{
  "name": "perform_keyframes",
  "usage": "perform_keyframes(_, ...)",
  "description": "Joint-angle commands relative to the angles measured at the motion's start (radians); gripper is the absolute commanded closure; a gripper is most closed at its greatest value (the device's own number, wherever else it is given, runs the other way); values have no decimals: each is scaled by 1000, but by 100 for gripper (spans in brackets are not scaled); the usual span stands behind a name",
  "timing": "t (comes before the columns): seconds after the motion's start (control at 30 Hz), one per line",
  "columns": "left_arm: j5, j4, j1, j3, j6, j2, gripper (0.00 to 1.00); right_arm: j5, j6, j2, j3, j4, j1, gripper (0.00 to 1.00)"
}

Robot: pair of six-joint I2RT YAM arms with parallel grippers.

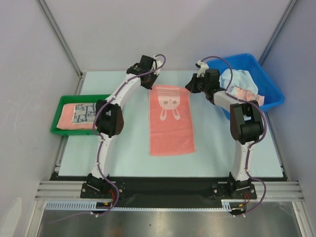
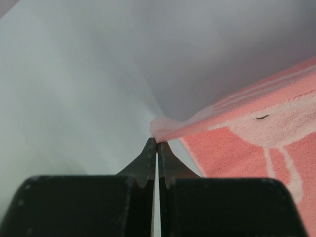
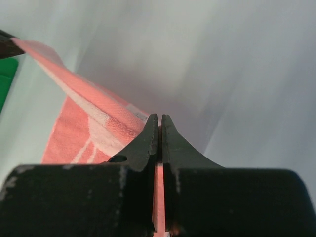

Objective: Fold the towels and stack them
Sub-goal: Fold the towel

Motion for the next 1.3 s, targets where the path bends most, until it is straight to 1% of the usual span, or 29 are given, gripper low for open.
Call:
perform_keyframes(0.0,70,143,25,-53,54,-96,100,-98,-35,-22,66,134,-11,98)
perform_keyframes(0.07,109,146,22,-113,62,-138,100,-100,-38,-36,33,113,-11,98)
perform_keyframes(0.17,118,123,20,-186,49,-186,100,-106,-30,-96,-36,112,-9,98)
perform_keyframes(0.23,97,103,19,-224,24,-235,100,-95,-30,-136,-112,103,-9,99)
perform_keyframes(0.27,95,98,19,-275,15,-255,100,-73,-30,-172,-132,80,-9,99)
perform_keyframes(0.33,133,88,16,-333,6,-316,100,-54,-33,-212,-199,57,-9,99)
perform_keyframes(0.37,147,88,8,-399,3,-333,100,-51,-30,-258,-230,62,-9,99)
perform_keyframes(0.4,153,82,0,-428,-13,-350,100,-57,-32,-281,-260,74,-9,99)
perform_keyframes(0.43,156,66,-7,-450,-20,-369,100,-68,-32,-300,-324,91,-9,98)
perform_keyframes(0.47,155,24,-29,-481,-28,-375,100,-72,-30,-320,-349,105,-8,98)
perform_keyframes(0.53,132,0,-55,-522,-40,-402,100,-62,-25,-363,-397,82,-3,99)
perform_keyframes(0.57,115,6,-78,-583,-53,-418,100,-54,-22,-376,-415,57,2,99)
perform_keyframes(0.63,78,26,-96,-651,-68,-454,100,-33,-10,-427,-458,48,20,99)
perform_keyframes(0.67,72,44,-107,-709,-89,-491,100,-28,-9,-439,-487,21,25,99)
perform_keyframes(0.77,87,61,-118,-809,-116,-577,100,18,-2,-493,-523,-59,55,99)
perform_keyframes(0.83,86,52,-130,-862,-132,-611,99,53,4,-545,-553,-75,68,98)
perform_keyframes(1.0,58,22,-188,-941,-171,-679,100,96,47,-640,-665,-104,78,97)
perform_keyframes(1.13,106,35,-217,-1034,-208,-721,100,104,73,-671,-744,-108,121,94)
perform_keyframes(1.2,112,49,-228,-1061,-240,-734,100,148,90,-682,-762,-122,152,93)
perform_keyframes(1.27,156,52,-240,-1093,-251,-746,97,185,102,-694,-785,-138,164,93)
